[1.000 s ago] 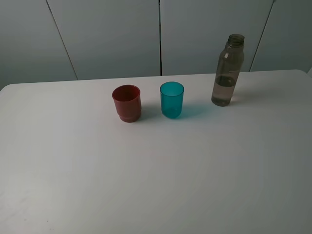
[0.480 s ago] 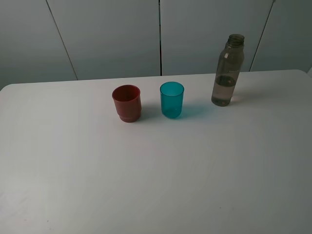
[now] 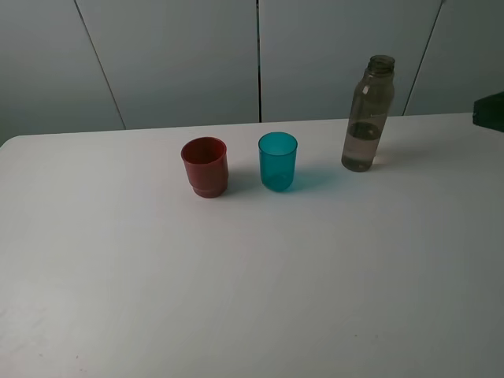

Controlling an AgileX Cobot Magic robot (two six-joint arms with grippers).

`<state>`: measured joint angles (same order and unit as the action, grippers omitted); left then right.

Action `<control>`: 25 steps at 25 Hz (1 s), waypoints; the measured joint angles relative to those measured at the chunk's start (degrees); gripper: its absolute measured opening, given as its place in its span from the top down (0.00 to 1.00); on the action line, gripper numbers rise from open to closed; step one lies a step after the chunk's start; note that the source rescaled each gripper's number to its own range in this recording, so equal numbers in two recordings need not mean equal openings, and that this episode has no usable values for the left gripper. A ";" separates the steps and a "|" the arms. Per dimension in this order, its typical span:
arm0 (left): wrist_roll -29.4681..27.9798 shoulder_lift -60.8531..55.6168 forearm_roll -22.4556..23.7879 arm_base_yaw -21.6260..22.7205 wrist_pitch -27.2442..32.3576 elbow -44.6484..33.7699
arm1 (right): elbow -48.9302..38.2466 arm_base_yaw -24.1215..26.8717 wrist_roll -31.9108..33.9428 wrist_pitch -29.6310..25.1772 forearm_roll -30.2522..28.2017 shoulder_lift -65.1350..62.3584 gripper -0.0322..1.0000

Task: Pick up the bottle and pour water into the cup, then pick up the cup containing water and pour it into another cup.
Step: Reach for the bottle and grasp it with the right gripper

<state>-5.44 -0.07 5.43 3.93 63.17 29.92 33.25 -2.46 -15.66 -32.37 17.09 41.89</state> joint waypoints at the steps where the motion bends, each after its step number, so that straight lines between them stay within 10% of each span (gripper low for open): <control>1: 0.00 0.00 0.00 0.00 0.00 0.00 | 0.00 -0.96 -0.25 1.01 0.00 2.21 0.00; 13: 0.00 0.00 0.00 0.00 0.00 0.00 | -0.11 -10.28 -3.38 14.69 0.24 25.09 0.00; 25: 0.00 0.00 0.00 0.00 0.11 0.00 | -9.54 -10.62 0.12 41.72 -5.44 37.67 0.00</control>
<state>-5.44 -0.07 5.43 3.93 63.28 29.92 23.70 -13.08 -15.54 9.35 11.65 79.56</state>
